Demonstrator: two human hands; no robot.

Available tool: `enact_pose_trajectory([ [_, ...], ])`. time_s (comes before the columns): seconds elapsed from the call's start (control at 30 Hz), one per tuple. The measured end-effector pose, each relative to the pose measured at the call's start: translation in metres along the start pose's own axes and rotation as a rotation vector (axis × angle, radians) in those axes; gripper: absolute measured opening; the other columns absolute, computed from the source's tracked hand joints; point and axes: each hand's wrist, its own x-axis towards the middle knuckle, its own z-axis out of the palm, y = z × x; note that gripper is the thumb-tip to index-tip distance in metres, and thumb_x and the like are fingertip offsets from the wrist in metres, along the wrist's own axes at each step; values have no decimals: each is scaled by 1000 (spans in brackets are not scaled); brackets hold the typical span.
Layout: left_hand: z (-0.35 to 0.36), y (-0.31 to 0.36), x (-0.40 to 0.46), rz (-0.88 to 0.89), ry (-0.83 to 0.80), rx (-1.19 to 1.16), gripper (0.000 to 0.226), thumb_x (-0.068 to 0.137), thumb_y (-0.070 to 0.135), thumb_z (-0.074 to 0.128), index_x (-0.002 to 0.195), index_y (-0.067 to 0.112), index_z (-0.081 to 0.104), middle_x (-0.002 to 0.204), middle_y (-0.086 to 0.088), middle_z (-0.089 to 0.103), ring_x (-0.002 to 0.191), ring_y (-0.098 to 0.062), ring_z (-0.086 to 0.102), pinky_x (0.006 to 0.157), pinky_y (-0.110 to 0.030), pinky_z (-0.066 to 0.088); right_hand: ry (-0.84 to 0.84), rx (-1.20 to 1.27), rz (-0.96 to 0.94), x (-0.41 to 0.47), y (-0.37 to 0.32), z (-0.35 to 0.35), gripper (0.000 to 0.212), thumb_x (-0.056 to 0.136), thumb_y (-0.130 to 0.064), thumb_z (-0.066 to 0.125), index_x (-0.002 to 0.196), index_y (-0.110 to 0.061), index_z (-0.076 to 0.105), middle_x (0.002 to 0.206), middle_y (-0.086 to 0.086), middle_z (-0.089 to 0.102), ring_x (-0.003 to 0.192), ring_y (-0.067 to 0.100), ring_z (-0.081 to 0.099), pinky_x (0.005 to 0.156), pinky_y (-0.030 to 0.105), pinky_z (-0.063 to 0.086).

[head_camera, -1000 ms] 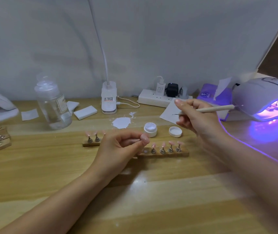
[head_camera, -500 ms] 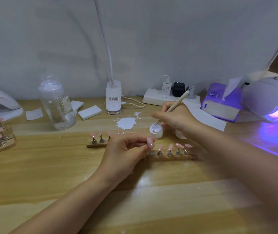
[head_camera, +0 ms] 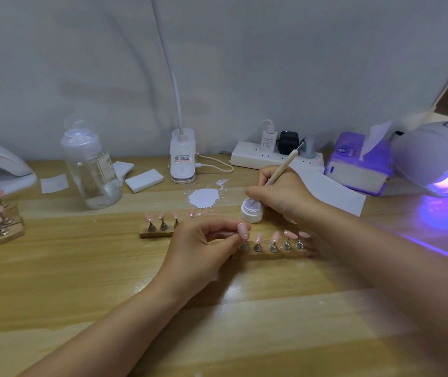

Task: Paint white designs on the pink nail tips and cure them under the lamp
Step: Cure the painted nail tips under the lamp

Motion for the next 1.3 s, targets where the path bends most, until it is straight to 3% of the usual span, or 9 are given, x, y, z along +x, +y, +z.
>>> enact_pose_trajectory([
  [0.83,0,2,0,26,-19,11,25,76,-7,66,63,14,70,78,0,72,66,-2,64,63,-10,47,-8,-50,15,-2,-6,1,37,72,-6,67,48,-16,41,46,-1,42,50,11,41,49,23,33],
  [1.3,-1,2,-2,38,2,36,25,77,-4,66,67,19,71,80,4,73,77,-6,67,69,-16,51,29,-45,-2,-4,-12,-1,35,73,-6,65,50,-15,40,49,0,44,53,12,44,53,25,39],
])
